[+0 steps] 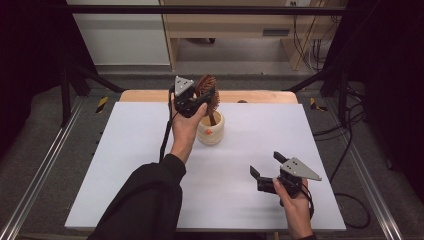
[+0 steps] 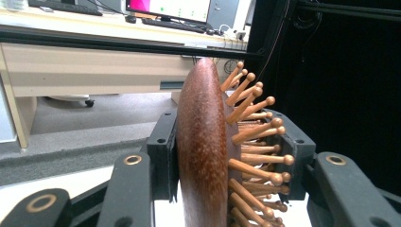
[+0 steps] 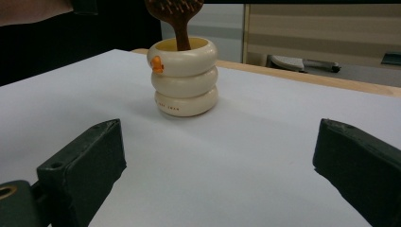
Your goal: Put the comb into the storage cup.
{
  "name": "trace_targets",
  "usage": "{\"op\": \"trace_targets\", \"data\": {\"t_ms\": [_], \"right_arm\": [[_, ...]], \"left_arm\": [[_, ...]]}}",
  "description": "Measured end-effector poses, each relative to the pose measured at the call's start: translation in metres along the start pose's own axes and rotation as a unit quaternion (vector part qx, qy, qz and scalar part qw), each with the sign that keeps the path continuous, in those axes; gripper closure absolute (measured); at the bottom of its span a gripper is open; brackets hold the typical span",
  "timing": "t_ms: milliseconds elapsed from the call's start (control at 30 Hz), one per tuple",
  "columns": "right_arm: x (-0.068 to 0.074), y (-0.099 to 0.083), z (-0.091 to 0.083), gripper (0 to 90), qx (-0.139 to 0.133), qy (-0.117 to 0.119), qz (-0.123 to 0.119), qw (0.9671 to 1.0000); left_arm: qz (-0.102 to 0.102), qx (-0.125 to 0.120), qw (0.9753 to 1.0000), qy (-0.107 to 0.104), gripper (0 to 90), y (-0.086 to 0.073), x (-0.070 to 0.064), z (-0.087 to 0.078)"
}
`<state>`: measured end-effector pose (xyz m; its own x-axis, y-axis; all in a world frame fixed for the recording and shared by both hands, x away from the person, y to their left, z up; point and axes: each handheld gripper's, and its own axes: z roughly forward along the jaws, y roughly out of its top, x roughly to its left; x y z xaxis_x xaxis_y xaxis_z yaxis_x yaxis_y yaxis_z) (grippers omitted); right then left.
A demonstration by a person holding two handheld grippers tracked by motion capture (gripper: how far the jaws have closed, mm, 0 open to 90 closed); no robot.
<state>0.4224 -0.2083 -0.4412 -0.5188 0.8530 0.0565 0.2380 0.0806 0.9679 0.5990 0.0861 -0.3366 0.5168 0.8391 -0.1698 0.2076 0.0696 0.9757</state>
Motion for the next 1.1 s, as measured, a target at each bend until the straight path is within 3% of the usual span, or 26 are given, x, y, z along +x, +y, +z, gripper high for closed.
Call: {"op": "trace_targets", "data": {"t_ms": [700,833,1100], "right_arm": [[0.0015,-0.0006,0.0003,3.3,0.004,0.004,0.000,1.0000],[0.0014,-0.0003,-0.0003,3.2,0.001,0.006,-0.001,1.0000],[0.0033,-0.0006,0.0015,3.2,0.005,0.009,-0.005,0.9999]], "left_arm": [[-0.009,-0.004,0.9999,0.003,51.0,-0.0054,0.0038,-0.0008],[-0.003,-0.004,1.0000,0.008,51.0,-0.0066,0.0028,-0.0006],[-0.017,-0.010,0.9998,0.006,51.0,-0.0103,0.0064,0.0008]]}}
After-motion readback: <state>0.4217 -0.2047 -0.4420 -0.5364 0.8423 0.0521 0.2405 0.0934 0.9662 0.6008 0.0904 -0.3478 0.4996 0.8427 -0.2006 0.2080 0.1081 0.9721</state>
